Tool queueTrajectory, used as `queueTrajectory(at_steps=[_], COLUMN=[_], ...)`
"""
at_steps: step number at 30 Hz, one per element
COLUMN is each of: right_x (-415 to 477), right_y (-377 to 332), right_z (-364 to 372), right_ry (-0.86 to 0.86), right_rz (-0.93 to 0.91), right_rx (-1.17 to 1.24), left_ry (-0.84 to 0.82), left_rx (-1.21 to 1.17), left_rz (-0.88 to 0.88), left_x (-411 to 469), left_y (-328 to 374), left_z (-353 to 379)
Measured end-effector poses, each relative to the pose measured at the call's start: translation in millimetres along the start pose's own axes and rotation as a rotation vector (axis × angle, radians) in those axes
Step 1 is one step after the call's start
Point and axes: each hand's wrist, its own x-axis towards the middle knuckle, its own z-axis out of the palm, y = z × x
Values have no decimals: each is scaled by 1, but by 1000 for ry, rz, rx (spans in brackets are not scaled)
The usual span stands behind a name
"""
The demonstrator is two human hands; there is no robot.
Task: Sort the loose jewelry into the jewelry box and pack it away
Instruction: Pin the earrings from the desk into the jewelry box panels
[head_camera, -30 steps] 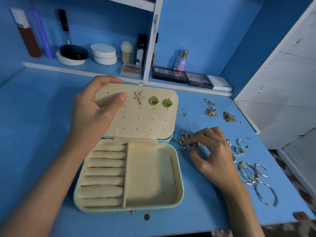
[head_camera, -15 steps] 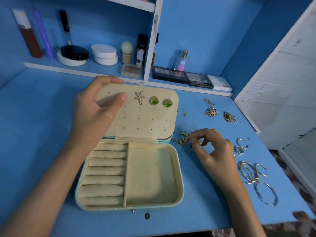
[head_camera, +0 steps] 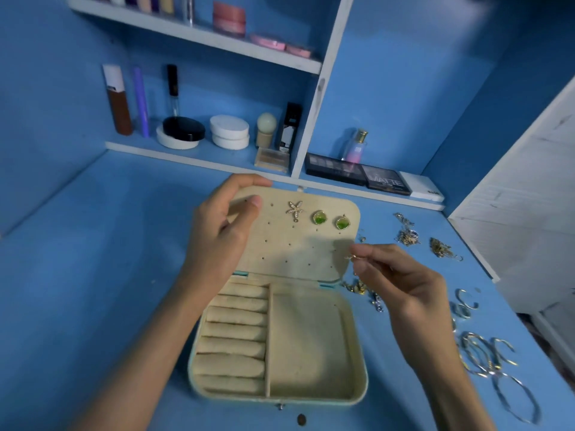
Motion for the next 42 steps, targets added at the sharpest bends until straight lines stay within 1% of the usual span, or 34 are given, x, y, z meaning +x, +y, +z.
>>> queueTrajectory(at_steps=[2, 5, 10, 13, 16, 20, 25, 31, 39, 42], right_x=[3, 9, 23, 29, 32, 34, 37, 38, 37, 36], right_y=[-8, -12, -12, -12, -14, -16, -18, -20, -21, -20], right_z=[15, 37, 65, 75, 82, 86, 88, 88, 92, 94], right_ry=[-66, -95, 13, 65, 76, 78, 79, 73, 180, 225], right_rz=[-57, -201, -454, -519, -516, -467, -430, -343, -415, -467], right_rx=[-25, -201, -579, -732, -799, -870, -836, -829, -874, -912], left_ry=[-5, -8, -4, 21, 5, -14, 1, -7, -18, -6], left_rx=[10, 3, -16, -23, -47, -64, -72, -80, -20, -37], left_rz=[2, 5, 17, 21, 19, 14, 26, 37, 46, 29], left_x=[0, 0, 0, 1, 1, 1, 0, 0, 0, 0], left_y=[0, -2, -2, -3, -2, -1, 2, 5, 2, 2], left_z=[0, 1, 0, 0, 0, -1, -2, -3, -4, -3])
